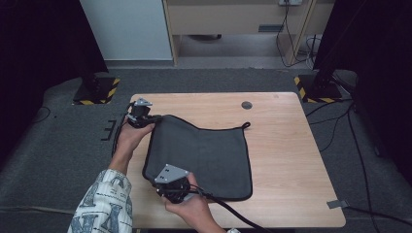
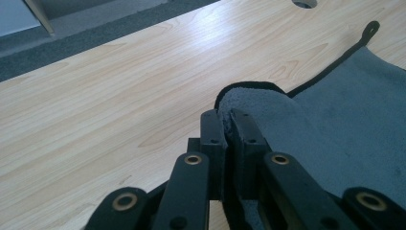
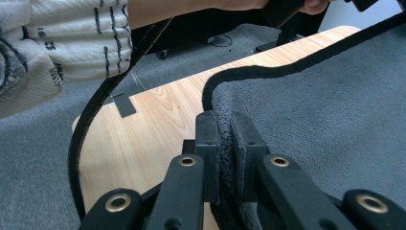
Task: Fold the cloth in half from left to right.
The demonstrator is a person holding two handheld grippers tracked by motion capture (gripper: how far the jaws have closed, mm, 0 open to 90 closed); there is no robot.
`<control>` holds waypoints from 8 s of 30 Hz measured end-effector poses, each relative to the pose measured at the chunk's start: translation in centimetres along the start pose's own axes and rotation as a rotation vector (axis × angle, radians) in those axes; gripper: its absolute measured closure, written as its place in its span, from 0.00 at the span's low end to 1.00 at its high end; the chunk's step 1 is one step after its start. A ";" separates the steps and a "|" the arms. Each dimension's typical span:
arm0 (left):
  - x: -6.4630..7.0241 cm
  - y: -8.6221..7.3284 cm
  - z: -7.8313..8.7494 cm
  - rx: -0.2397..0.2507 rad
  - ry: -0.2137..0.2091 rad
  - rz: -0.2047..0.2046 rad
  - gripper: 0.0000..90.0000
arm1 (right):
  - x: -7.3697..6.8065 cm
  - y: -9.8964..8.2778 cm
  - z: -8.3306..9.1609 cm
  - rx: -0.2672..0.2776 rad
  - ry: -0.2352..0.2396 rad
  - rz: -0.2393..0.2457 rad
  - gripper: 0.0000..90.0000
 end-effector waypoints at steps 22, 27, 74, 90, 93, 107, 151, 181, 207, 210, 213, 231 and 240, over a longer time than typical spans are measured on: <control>-1.9 -1.1 1.9 -0.002 -0.001 0.018 0.94 | -1.3 1.1 -1.9 0.004 0.030 -0.008 0.93; -1.6 -0.9 1.8 -0.003 -0.004 0.023 0.94 | -1.4 0.9 -1.7 0.006 0.031 -0.020 0.93; 7.9 3.8 -5.6 0.041 -0.093 0.009 0.94 | 4.1 -3.5 8.3 0.042 -0.110 -0.047 0.94; 10.7 4.9 -7.4 0.024 -0.083 -0.053 0.94 | 5.4 -4.8 11.3 0.039 -0.214 -0.046 0.94; 11.2 5.0 -7.8 0.021 -0.088 -0.054 0.94 | 5.6 -5.1 11.8 0.035 -0.223 -0.050 0.94; 12.1 4.8 -9.3 0.003 -0.085 -0.056 0.94 | 7.4 -7.1 12.5 -0.009 -0.276 -0.092 0.94; 15.3 2.6 -13.7 -0.058 -0.158 -0.048 0.89 | 9.4 -12.7 12.1 -0.153 -0.315 -0.214 0.82; 17.3 2.9 -13.9 -0.058 -0.232 0.000 0.97 | 10.8 -14.3 14.5 -0.212 -0.335 -0.280 0.87; 18.8 3.1 -12.4 -0.018 -0.272 -0.026 0.82 | 11.9 -14.4 16.1 -0.208 -0.349 -0.357 0.55; 18.4 3.1 -12.0 -0.011 -0.264 -0.032 0.82 | 11.8 -14.3 16.5 -0.207 -0.353 -0.352 0.51; 18.0 3.0 -11.4 -0.002 -0.253 -0.034 0.80 | 12.0 -14.1 17.2 -0.195 -0.363 -0.358 0.48; 15.0 1.6 -8.2 0.037 -0.150 -0.062 0.60 | 15.5 -12.0 15.1 -0.156 -0.315 -0.333 0.30; 13.3 0.6 -6.8 0.026 -0.111 -0.046 0.44 | 18.4 -11.2 12.8 -0.162 -0.337 -0.309 0.21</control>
Point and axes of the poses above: each handheld gripper's, and its own axes: z roughly backward along the jaws, y roughly out of its top, x roughly to its right, the point moved 5 cm from there along -z, roughly forward along the jaws, and after that the axes turned 2 degrees about x, right-handed, at the moved point
